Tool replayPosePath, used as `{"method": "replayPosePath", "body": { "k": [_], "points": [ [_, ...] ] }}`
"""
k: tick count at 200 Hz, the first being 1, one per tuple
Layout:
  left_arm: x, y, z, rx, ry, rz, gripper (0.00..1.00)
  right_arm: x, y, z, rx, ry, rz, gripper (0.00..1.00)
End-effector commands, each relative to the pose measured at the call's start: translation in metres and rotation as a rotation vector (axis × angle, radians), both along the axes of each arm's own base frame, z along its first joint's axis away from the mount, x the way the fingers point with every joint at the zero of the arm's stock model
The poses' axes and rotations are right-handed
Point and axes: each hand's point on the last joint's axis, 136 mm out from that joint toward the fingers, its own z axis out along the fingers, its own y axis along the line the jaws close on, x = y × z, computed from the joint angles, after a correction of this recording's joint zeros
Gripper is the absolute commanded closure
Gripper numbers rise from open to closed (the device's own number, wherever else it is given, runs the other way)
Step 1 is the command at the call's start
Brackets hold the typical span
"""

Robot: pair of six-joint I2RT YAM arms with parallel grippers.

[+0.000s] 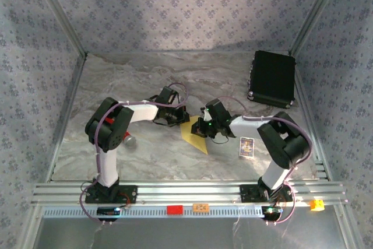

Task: Fold a paper plane with a square sheet of paper (pick it up from the middle)
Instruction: Fourth fold the wing at the center of the table.

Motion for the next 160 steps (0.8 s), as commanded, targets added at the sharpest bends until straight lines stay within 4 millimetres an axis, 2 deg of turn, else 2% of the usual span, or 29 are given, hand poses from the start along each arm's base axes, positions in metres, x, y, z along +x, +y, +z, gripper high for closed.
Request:
{"method": "replayPosePath", "body": {
  "k": [1,45,121,160],
  "points": [
    [-0.010,0.012,-0.027,0.072,0.045,0.000,0.96,-0.007,-0.002,-0.017,-0.037,0.043,0.022,0.95],
    [-0.011,0.016,-0.033,0.100,0.059,0.005,0.97,-0.028,-0.013,-0.022,-0.026,0.067,0.027,0.94],
    [-0.012,0.018,-0.038,0.113,0.074,0.006,0.97,-0.081,-0.052,-0.035,-0.036,0.109,-0.012,0.94],
    [-0.012,0.018,-0.039,0.114,0.076,0.006,0.97,-0.098,-0.066,-0.034,-0.054,0.106,-0.014,0.93]
  ]
}}
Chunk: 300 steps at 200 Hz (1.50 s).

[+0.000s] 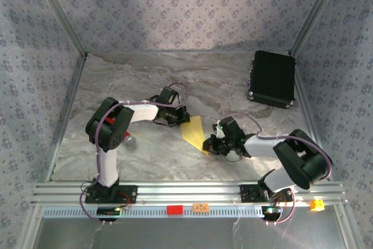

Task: Fold a paper plane with a square sheet of paper (pick it up from the middle)
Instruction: Fourth fold the wing at the center of the table.

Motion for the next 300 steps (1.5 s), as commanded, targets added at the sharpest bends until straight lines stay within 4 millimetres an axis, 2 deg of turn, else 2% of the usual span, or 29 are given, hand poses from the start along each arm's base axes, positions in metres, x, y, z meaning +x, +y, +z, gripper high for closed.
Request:
{"method": "replayPosePath", "body": {
  "k": [1,54,96,129,153,182,225,246,268,288,300],
  "points": [
    [-0.011,0.019,-0.037,0.115,0.069,0.010,0.97,-0.025,-0.017,-0.016,-0.068,0.080,-0.004,0.93],
    [-0.010,0.021,-0.037,0.123,0.063,0.024,0.97,-0.048,-0.025,-0.022,-0.102,0.116,0.061,0.92],
    [-0.011,0.021,-0.037,0.120,0.064,0.027,0.97,-0.047,-0.029,-0.016,-0.109,0.092,0.048,0.93],
    [-0.011,0.021,-0.037,0.116,0.068,0.024,0.97,-0.035,-0.029,0.003,-0.093,0.023,0.026,0.92],
    [-0.012,0.018,-0.038,0.099,0.076,0.017,0.97,-0.023,-0.020,0.021,-0.052,-0.035,0.014,0.90],
    [-0.014,0.018,-0.039,0.099,0.075,0.015,0.97,-0.009,-0.016,0.028,-0.055,-0.053,0.001,0.90],
    [-0.014,0.018,-0.039,0.098,0.079,0.015,0.97,0.021,0.012,0.044,0.007,-0.083,0.000,0.88],
    [-0.014,0.019,-0.041,0.103,0.080,0.016,0.97,0.032,0.022,0.039,-0.007,-0.067,0.010,0.88],
    [-0.014,0.019,-0.040,0.100,0.078,0.016,0.97,0.038,0.023,0.026,-0.027,-0.036,-0.003,0.88],
    [-0.013,0.018,-0.038,0.095,0.073,0.017,0.96,0.037,0.025,0.018,-0.018,-0.013,0.009,0.92],
    [-0.013,0.018,-0.036,0.091,0.067,0.015,0.95,0.031,0.019,0.007,-0.042,0.006,0.007,0.93]
  ]
}}
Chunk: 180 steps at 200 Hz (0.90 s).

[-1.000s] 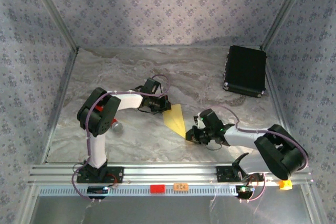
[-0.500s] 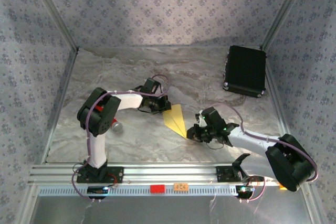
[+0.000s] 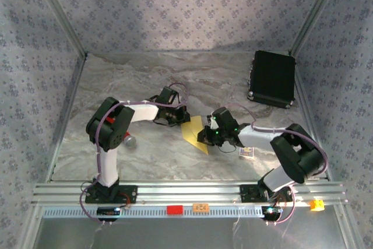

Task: Fold a paper plane with a square sheet of paper (pick it up from the middle)
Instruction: Fourth fold the wing at the center of the table.

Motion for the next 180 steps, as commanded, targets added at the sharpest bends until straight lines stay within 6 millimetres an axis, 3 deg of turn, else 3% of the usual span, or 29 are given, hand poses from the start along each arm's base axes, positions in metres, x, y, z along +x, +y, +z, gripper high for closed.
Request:
{"method": "replayPosePath", "body": {
  "k": [1,47,89,114,135,180],
  "points": [
    [-0.014,0.020,-0.036,0.109,0.071,0.020,0.95,-0.004,-0.003,-0.010,-0.007,0.028,0.001,0.93],
    [-0.005,0.010,-0.019,0.060,0.024,-0.001,0.90,-0.038,-0.033,-0.053,-0.107,0.134,-0.003,0.95],
    [0.010,-0.001,0.025,0.007,-0.069,-0.012,0.77,-0.039,-0.036,-0.056,-0.115,0.135,-0.016,0.95],
    [0.011,-0.004,0.043,-0.021,-0.096,-0.008,0.77,-0.037,-0.036,-0.055,-0.121,0.129,-0.021,0.95],
    [0.003,-0.009,0.045,-0.027,-0.091,-0.022,0.81,-0.037,-0.038,-0.056,-0.129,0.128,-0.030,0.95],
    [-0.018,-0.019,0.021,-0.059,-0.024,-0.042,0.90,-0.037,-0.041,-0.056,-0.136,0.124,-0.044,0.96]
  ]
}}
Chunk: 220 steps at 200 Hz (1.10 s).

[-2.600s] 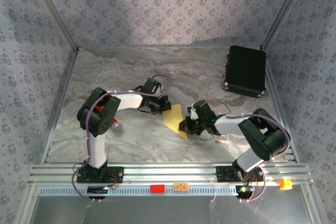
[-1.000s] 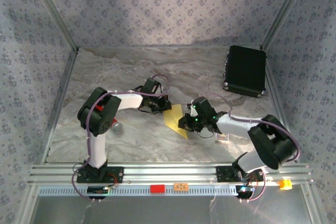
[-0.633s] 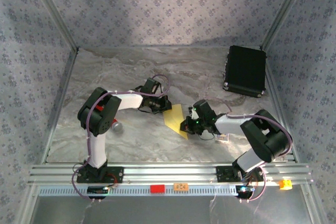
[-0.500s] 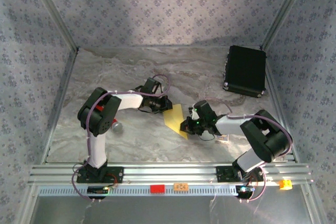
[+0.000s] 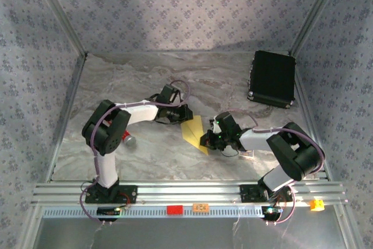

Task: Fold a paper plane with a square sheet of paper (pick it up from the middle)
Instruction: Fourth fold the wing at the center of the table.

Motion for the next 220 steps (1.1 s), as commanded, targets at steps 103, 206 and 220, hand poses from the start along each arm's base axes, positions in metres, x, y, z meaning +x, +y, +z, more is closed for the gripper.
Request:
{"method": "replayPosePath", "body": {
  "k": [103,206,220],
  "points": [
    [0.021,0.037,-0.042,0.045,0.060,0.091,0.91,-0.029,-0.032,-0.038,-0.151,0.121,-0.037,0.97],
    [0.015,0.028,0.029,0.003,-0.066,0.093,0.88,-0.025,-0.029,-0.033,-0.131,0.107,-0.038,0.97],
    [0.003,0.018,0.028,0.007,-0.062,0.059,0.88,-0.025,-0.029,-0.033,-0.132,0.107,-0.041,0.97]
  ]
}}
